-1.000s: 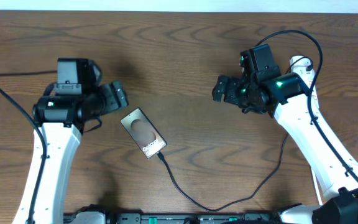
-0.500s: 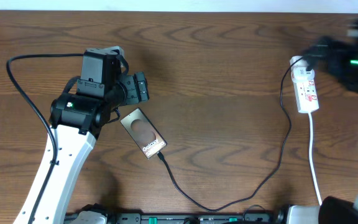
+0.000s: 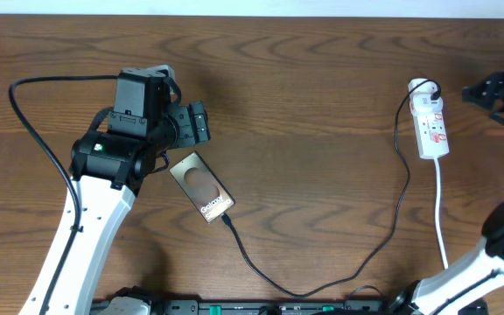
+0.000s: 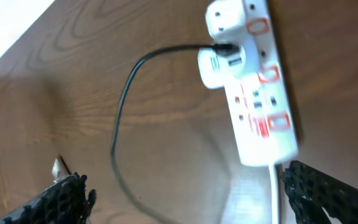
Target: Plug charger to phone and switch on socket
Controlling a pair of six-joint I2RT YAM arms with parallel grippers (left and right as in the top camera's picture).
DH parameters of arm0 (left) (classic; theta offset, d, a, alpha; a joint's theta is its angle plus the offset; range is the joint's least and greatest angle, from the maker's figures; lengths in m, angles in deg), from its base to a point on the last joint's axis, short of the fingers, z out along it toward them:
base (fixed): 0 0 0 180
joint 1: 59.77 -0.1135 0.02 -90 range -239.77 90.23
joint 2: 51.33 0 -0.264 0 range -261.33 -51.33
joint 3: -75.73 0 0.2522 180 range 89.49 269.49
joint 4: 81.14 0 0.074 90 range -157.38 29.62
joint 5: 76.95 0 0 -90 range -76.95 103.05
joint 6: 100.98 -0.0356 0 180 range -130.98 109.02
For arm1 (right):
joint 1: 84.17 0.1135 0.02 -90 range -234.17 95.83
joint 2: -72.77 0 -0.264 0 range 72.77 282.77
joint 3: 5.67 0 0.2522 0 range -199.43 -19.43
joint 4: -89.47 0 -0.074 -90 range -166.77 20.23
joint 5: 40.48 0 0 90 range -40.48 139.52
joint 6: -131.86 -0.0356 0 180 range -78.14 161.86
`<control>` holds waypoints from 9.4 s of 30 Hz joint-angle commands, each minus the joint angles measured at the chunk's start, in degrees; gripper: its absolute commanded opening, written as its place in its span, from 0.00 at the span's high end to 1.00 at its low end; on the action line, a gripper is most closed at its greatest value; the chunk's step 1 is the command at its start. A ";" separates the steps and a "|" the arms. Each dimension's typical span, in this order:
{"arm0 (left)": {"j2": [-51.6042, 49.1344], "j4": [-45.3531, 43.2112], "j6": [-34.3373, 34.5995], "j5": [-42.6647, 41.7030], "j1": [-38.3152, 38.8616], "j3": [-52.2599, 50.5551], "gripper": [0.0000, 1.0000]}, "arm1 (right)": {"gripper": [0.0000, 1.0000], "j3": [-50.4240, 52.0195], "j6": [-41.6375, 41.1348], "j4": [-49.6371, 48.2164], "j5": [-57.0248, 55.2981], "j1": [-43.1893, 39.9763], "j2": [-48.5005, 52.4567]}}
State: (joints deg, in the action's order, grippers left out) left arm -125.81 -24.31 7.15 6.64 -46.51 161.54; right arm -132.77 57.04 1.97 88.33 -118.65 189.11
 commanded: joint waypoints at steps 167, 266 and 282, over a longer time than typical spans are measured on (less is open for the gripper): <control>-2.36 2.97 -0.50 0.94 0.11 0.81 0.09 | 0.01 4.42 -7.91 -16.26 -6.69 14.78 17.16; 34.32 -56.13 -7.63 3.89 0.04 -44.65 0.10 | 0.01 6.21 -27.56 -0.04 -30.75 12.46 -25.59; 67.73 -58.29 -10.58 -4.17 -13.31 -71.82 0.09 | 0.01 6.21 -27.56 -0.04 -30.75 12.46 -25.59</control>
State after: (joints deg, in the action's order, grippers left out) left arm -62.01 -85.05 -2.27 5.78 -57.57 91.12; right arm -126.39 30.11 1.82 57.47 -106.47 163.80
